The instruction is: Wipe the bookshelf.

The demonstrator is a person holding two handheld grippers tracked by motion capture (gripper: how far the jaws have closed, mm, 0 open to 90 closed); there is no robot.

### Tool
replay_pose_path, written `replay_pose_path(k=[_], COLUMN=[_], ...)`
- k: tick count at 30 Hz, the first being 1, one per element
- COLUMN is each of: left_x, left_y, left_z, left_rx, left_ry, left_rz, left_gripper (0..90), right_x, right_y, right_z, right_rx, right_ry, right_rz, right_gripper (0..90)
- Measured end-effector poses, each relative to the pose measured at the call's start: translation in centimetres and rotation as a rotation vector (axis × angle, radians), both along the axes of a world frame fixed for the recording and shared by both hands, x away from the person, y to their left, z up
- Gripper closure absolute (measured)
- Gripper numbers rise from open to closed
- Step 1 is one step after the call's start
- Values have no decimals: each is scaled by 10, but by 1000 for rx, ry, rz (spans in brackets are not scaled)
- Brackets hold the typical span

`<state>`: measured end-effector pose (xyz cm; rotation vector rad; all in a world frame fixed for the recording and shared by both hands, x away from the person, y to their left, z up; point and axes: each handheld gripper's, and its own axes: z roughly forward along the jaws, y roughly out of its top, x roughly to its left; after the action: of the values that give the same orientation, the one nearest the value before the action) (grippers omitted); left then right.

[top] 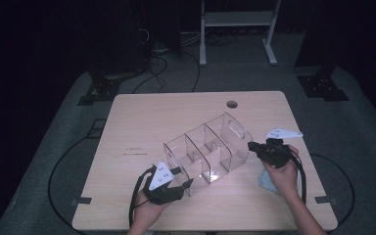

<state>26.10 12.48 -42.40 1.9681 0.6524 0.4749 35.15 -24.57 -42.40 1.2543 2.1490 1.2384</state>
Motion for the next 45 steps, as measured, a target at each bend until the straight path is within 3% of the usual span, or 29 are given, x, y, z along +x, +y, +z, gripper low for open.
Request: replay_pose_path(k=[16,21,24,29,35,39,45], left_x=[16,23,26,30,36,39,43], left_y=[21,24,26,28,35,38,39], left_z=[2,3,3,4,3,3,4], left_rx=[-2,11,7,12,4,5,21], left_ry=[33,41,37,36,39,43,35], left_rz=[57,56,72,90,117,124,131], left_gripper=[558,564,563,545,544,603,690], right_x=[-24,-27,-26,-23,-23,-25,-27], right_y=[14,13,8,5,5,8,14], right_z=[2,1,1,3,5,6,8], right_rx=[-44,-31,11,25,32,25,-4], right_ry=[-9,-9,-8,-12,-12,-4,-10], right_rz=[-21,-14,18,47,67,80,82], right_gripper=[859,843,754,708,767,828,834])
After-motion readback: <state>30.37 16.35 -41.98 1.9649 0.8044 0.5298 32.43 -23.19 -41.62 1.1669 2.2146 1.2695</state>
